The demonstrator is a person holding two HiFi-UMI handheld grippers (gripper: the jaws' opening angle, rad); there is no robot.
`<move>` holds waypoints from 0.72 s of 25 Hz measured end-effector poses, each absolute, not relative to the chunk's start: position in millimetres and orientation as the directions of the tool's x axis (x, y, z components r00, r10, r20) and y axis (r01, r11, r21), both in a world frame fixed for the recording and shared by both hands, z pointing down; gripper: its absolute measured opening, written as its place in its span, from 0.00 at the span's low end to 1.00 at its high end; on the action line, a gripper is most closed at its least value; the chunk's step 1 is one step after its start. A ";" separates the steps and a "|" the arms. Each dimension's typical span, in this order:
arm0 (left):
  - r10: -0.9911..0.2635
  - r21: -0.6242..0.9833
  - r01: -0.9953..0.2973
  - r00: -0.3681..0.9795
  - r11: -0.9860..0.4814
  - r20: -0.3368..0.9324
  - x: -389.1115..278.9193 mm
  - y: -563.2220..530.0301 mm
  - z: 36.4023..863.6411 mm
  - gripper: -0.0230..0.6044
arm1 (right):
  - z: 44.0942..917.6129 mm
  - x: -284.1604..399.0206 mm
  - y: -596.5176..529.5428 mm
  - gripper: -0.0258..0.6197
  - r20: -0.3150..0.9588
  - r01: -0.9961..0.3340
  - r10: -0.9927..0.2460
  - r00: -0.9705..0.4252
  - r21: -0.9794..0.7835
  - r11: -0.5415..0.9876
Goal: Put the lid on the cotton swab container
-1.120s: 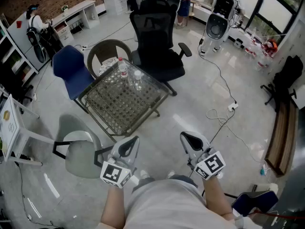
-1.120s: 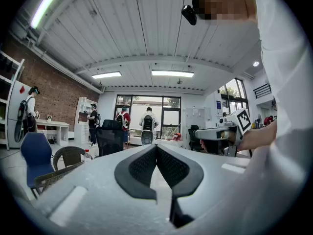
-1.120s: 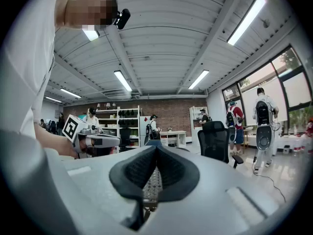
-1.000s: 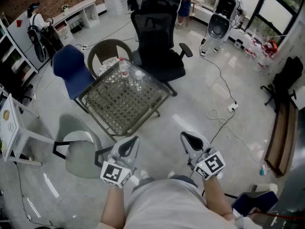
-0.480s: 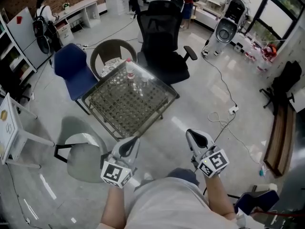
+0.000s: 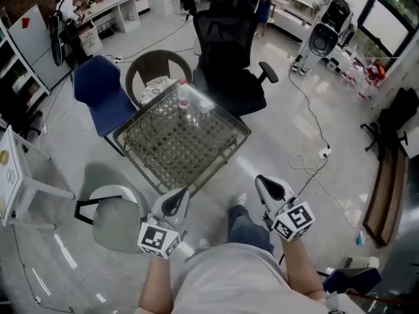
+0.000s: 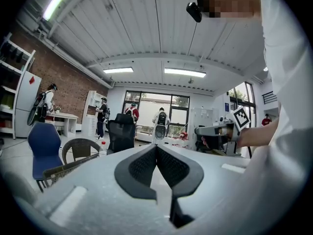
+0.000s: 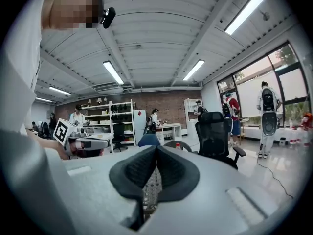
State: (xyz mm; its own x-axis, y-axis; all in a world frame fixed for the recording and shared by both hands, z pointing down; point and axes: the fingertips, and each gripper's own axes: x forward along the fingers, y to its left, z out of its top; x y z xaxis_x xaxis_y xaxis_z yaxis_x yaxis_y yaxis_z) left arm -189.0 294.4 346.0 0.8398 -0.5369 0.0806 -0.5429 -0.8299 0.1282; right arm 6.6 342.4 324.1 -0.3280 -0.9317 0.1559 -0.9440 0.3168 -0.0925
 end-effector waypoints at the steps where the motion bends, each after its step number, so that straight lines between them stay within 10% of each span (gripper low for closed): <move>1: -0.542 0.117 -0.549 0.836 -0.828 0.088 -187.7 288.0 348.6 0.04 | 325.1 10.2 334.0 0.04 0.150 -0.941 -0.930 -0.334 -0.098 0.323; 18: -0.683 0.133 -0.710 0.703 -0.692 0.198 -83.9 153.3 373.0 0.04 | 339.6 138.7 168.5 0.04 0.132 -0.867 -0.861 -0.492 -0.161 0.471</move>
State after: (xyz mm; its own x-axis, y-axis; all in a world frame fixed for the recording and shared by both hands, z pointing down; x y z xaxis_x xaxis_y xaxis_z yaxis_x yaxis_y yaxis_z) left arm -83.9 153.3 373.0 0.7027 -0.6832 0.1983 -0.7099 -0.6916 0.1331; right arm 138.7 168.5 339.6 -0.4918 -0.8606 0.1322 -0.8673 0.4709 -0.1613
